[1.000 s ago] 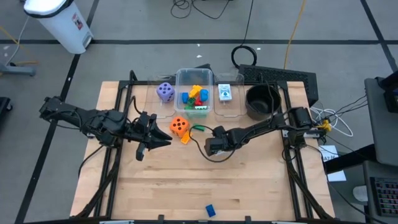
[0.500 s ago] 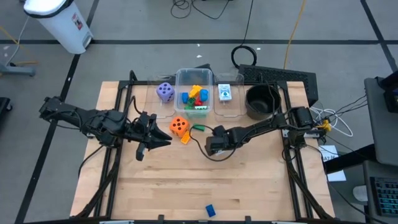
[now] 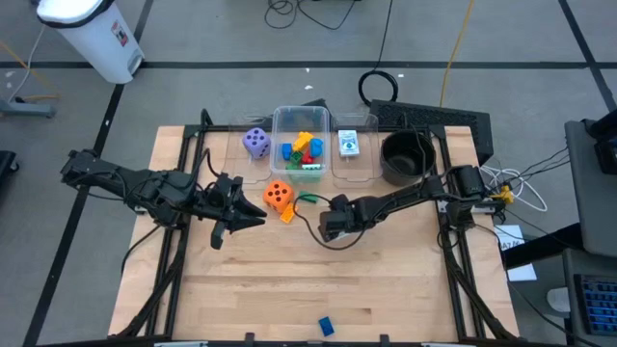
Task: Pick & Place Toys
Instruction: Put the black playing card box into the right transparent bin
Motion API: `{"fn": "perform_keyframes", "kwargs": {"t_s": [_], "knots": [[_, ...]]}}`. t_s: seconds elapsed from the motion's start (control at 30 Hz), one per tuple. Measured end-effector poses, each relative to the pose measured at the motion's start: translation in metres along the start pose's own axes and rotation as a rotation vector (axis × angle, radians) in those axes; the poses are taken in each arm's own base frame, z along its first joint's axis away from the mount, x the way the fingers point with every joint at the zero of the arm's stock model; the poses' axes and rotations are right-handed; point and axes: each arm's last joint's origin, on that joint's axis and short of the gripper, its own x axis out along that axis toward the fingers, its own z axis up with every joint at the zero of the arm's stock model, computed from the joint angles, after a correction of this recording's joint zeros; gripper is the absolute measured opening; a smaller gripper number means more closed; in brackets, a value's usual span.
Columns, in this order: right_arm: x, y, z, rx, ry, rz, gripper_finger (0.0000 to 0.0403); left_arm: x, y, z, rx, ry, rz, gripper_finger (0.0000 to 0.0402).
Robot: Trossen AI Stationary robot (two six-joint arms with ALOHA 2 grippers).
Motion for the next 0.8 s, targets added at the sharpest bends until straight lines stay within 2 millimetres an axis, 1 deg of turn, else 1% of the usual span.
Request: {"fn": "perform_keyframes", "kwargs": {"t_s": [0.13,0.23,0.33,0.43,0.63,0.8], "knots": [[-0.004,0.000,0.001,0.001,-0.002,0.009,0.0298,0.000,0.000,0.000,0.001,0.000,0.000,0.0097],[-0.010,-0.001,0.001,0.004,0.002,0.022,0.0297,0.000,0.000,0.000,0.005,0.002,0.001,0.0097],[-0.023,-0.002,0.001,0.009,0.021,0.051,0.0297,0.000,0.001,-0.001,0.007,0.013,0.007,0.0097],[-0.043,-0.003,0.006,0.018,-0.035,0.103,0.0299,0.000,0.001,-0.001,0.012,0.014,0.007,0.0097],[-0.093,-0.010,0.019,0.071,-0.214,0.213,0.0301,0.000,0.001,-0.001,0.018,0.012,0.006,0.0097],[-0.136,-0.027,0.036,0.143,-0.342,0.301,0.0299,0.000,0.001,-0.001,0.035,0.012,0.006,0.0097]]}}
